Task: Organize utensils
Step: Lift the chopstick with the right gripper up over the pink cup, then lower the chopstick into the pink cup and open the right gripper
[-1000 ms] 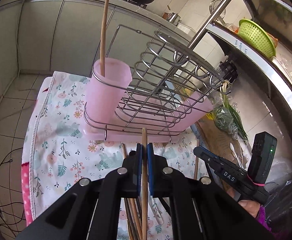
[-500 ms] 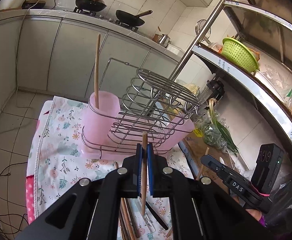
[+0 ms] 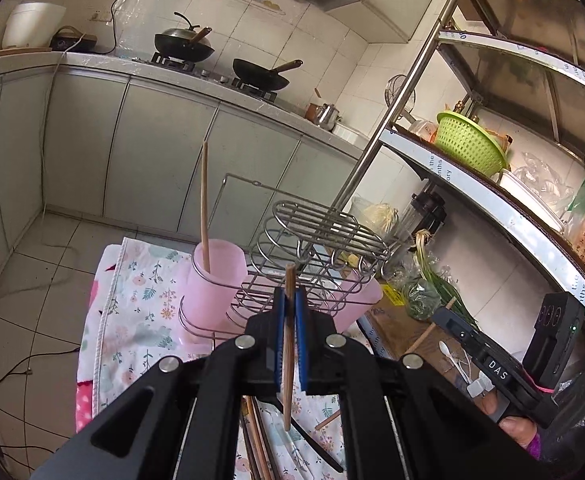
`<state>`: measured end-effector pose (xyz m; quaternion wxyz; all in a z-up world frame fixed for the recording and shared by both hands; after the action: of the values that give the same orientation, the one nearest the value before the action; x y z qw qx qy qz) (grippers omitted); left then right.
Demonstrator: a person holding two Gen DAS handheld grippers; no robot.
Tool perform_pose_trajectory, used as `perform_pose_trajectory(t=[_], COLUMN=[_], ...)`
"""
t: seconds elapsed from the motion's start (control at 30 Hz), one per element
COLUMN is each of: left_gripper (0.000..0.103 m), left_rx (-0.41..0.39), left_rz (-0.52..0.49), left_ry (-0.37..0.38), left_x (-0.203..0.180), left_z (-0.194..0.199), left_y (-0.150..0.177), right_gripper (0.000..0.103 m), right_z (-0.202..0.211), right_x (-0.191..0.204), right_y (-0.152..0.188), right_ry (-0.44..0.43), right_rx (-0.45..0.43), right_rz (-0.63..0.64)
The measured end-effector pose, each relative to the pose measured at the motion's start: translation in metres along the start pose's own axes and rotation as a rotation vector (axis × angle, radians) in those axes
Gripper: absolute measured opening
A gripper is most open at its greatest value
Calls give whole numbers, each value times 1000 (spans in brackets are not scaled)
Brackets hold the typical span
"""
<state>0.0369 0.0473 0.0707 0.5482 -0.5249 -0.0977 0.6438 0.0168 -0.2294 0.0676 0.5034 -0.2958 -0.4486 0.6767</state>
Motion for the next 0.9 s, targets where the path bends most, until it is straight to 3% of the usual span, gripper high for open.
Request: perform_pose_trajectory(t=[0.43,0.9], left_gripper=[5,5], left_rx=[-137,-329], left_rz=[-74,-140], left_ry=[-40,-25], left_x=[-21,-53], left_z=[34,78], left_y=[-52,-110], right_gripper=[5,5], right_z=[22,58], right_x=[-12,-32], right_y=[-56,-125], right_ry=[44,158], right_rx=[-98,-288], right_rz=[43,74])
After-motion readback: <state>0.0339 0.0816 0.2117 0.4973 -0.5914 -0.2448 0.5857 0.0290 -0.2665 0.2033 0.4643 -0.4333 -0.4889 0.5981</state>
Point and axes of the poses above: each gripper's, at about its wrist camera, not at the fingertips, and z roughly against the way its jaws point, x to its left, y to its underside, the point moved 4 cm from there along -z, roughly the way its jaws point, and after that the axes turned 11 degrees about z, right-handed, at the moved point
